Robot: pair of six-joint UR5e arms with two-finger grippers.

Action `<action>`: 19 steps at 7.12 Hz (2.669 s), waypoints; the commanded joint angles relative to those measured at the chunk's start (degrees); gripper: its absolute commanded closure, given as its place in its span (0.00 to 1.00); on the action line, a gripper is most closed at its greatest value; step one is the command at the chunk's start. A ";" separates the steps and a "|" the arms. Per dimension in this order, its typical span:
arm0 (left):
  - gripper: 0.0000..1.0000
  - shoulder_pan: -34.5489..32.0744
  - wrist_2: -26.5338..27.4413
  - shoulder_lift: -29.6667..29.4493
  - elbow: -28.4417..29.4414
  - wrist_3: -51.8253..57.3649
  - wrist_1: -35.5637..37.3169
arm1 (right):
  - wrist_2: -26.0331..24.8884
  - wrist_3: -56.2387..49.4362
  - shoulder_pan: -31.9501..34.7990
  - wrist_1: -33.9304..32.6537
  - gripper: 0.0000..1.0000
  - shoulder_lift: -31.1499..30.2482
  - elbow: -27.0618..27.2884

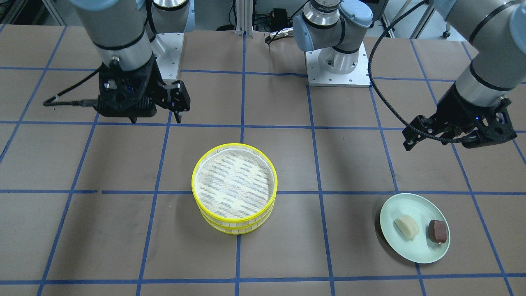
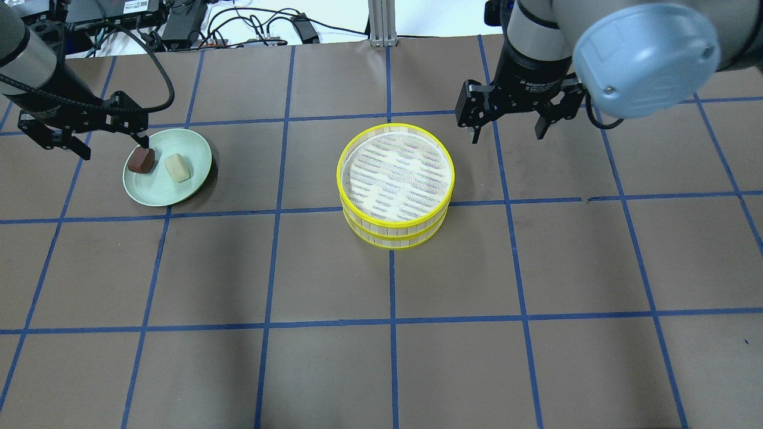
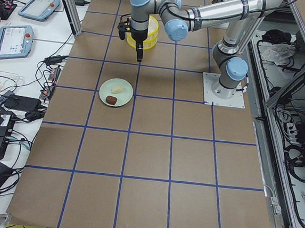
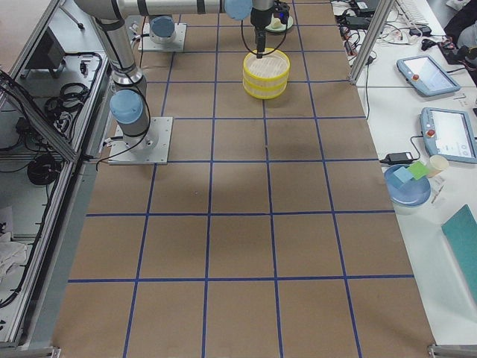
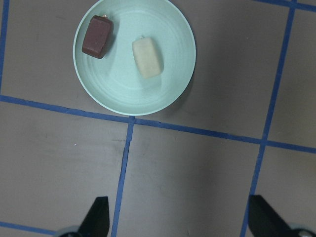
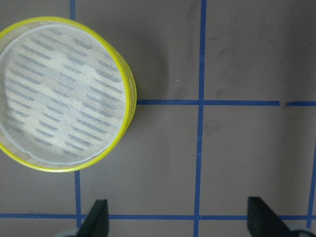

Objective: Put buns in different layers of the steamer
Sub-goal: 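Lower left gripper to white bun while right gripper grasps top tier rim, then lift top tier aside with right gripper while left gripper lifts white bun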

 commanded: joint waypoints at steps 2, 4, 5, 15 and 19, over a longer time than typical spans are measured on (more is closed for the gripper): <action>0.00 0.37 0.03 -10.27 -1.15 -0.82 11.12 | 0.49 3.15 3.28 -11.39 0.10 11.77 1.69; 0.00 0.46 -0.06 -17.40 -1.15 -1.53 20.34 | 0.23 4.63 3.28 -13.54 0.23 14.96 3.37; 0.00 0.46 -0.15 -20.47 -1.06 -1.70 22.74 | 0.40 4.65 3.28 -13.37 0.37 15.32 3.89; 1.00 1.43 0.38 -25.61 2.88 -2.39 26.28 | -0.03 -10.24 -11.79 2.26 1.00 0.30 2.84; 1.00 -8.55 -0.06 -19.64 3.34 -16.51 26.01 | -3.10 -19.44 -17.37 4.11 1.00 0.38 3.72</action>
